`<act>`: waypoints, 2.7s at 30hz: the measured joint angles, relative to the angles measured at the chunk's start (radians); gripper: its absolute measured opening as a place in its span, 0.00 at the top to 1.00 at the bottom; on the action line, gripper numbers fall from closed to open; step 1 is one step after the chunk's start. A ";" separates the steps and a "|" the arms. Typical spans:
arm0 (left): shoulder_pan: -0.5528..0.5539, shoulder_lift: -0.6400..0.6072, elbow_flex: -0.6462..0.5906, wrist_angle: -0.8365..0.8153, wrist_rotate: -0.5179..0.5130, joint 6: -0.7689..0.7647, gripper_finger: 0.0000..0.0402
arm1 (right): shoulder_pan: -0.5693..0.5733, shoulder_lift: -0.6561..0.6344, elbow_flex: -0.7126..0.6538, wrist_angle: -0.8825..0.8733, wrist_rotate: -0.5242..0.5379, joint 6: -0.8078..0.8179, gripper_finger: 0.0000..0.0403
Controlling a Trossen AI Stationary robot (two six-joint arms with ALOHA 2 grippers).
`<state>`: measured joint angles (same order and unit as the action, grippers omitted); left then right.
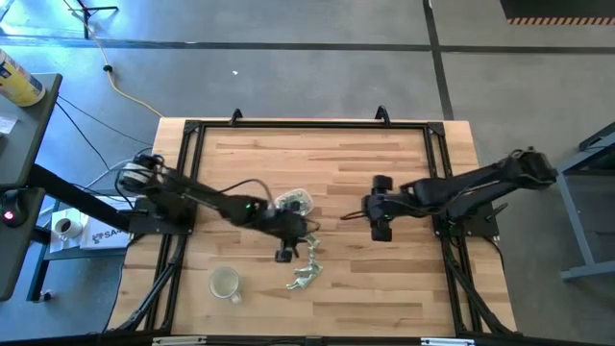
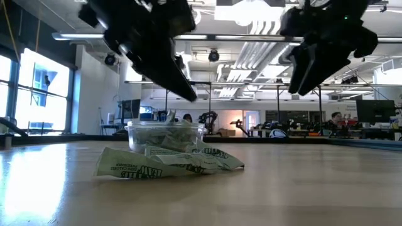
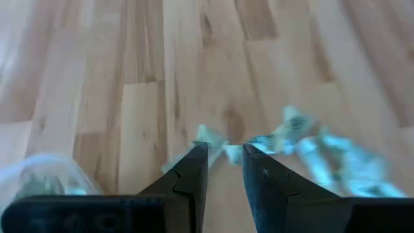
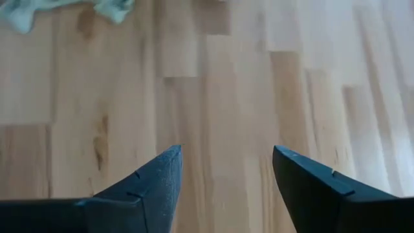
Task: Pick and place Stevia / Truvia into bins
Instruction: Put the stevia packet into the transparent container
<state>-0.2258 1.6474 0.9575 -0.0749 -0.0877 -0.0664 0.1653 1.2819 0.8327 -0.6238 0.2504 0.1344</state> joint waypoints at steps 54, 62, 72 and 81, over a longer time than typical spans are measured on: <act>0.146 0.291 0.655 -0.997 -0.169 -0.157 0.95 | -0.108 -0.033 -0.064 0.023 0.107 0.091 0.33; 0.135 0.127 0.467 -0.927 -0.113 -0.852 0.94 | -0.108 -0.033 -0.064 0.062 0.120 0.082 0.33; 0.134 0.071 0.261 -0.776 -0.136 -1.164 0.91 | -0.105 -0.033 -0.064 0.089 0.078 0.114 0.33; 0.135 0.080 0.211 -0.740 -0.233 -1.066 0.76 | -0.069 0.036 -0.063 0.265 -0.206 0.081 0.33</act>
<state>-0.0906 1.7271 1.1683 -0.8146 -0.3212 -1.1322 0.0966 1.3176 0.7692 -0.3585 0.0443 0.2156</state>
